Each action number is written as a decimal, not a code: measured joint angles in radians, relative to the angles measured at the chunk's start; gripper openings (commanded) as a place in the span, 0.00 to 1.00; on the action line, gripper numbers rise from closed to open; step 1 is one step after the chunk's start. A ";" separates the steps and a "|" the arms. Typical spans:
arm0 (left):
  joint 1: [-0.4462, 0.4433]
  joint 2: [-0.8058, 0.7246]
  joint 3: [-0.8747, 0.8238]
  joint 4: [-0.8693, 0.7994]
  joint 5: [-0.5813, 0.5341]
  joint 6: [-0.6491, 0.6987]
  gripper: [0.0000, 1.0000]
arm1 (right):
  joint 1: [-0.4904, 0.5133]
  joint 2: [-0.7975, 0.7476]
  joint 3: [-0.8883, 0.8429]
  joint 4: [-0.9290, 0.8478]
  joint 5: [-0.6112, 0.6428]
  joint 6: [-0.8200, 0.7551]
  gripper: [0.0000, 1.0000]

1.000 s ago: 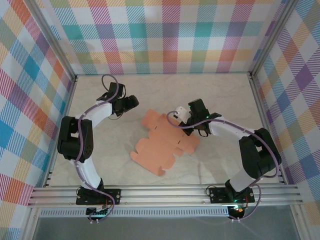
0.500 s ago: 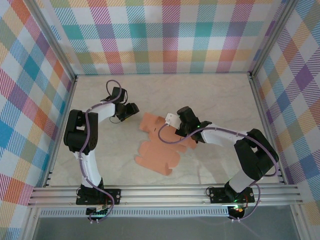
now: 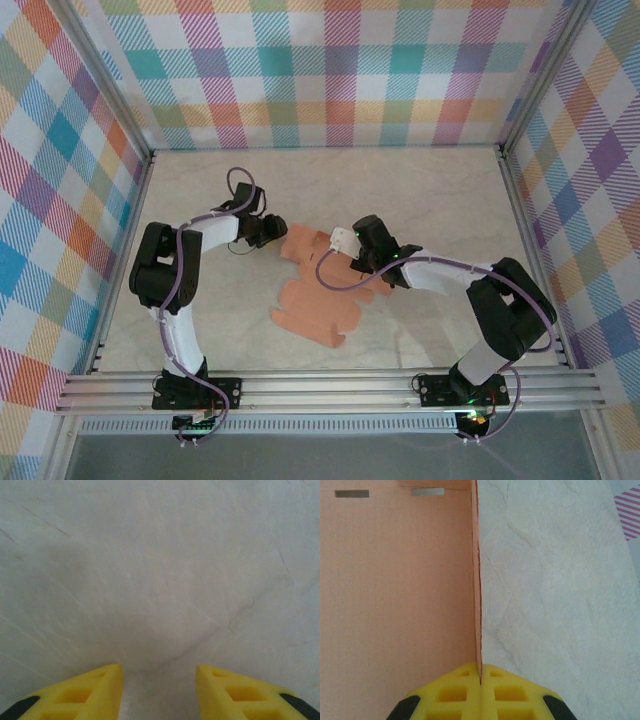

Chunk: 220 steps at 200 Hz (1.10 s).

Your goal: Fold the paper box

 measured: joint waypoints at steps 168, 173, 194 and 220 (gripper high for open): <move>-0.024 -0.033 -0.058 0.033 0.081 0.000 0.43 | 0.161 0.044 -0.129 0.509 0.353 -0.453 0.00; -0.024 -0.033 -0.058 0.034 0.081 0.000 0.43 | 0.163 0.048 -0.132 0.523 0.357 -0.467 0.00; -0.024 -0.033 -0.058 0.045 0.083 0.000 0.43 | 0.176 0.072 -0.145 0.602 0.371 -0.537 0.00; -0.024 -0.033 -0.059 0.063 0.084 0.000 0.44 | 0.190 0.120 -0.162 0.725 0.395 -0.631 0.00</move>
